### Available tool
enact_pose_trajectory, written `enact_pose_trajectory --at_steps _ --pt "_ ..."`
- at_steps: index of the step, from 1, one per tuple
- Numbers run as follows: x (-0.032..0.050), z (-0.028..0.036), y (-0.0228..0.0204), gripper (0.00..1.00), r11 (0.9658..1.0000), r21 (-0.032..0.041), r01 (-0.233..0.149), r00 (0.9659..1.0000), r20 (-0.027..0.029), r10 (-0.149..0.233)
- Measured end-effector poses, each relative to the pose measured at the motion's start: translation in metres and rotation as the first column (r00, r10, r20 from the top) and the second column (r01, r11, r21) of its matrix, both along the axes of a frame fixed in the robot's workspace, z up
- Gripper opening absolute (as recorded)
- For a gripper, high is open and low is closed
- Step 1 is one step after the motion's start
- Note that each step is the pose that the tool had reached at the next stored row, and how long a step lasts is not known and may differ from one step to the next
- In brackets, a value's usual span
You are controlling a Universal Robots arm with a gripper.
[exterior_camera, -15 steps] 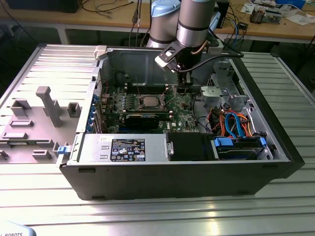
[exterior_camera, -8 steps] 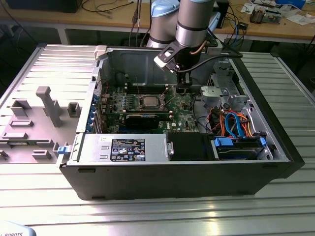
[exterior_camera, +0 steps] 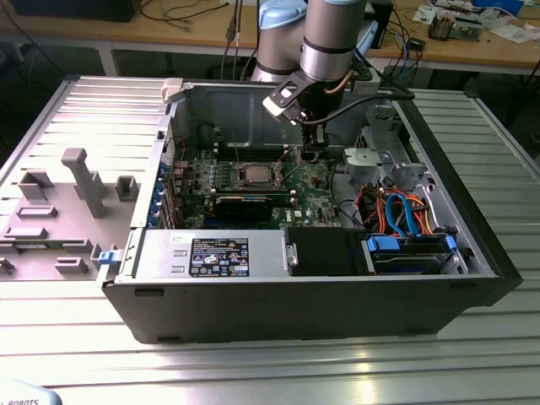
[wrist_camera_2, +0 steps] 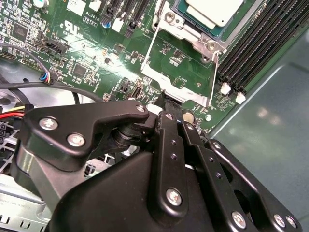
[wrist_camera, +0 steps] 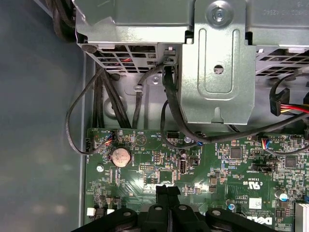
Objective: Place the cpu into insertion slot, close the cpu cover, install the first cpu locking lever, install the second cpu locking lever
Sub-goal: 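Close the cpu cover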
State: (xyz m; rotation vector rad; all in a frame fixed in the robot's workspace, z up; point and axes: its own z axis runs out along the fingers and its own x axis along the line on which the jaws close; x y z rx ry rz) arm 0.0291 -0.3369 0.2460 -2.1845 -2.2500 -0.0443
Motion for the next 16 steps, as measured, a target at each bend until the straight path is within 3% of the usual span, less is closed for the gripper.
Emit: enact_pose_trajectory --at_steps 16 --pt "-0.0040 -0.0016 0.0000 0.11 1.0000 0.0000 0.000 1.0000 0.0000 0.000"
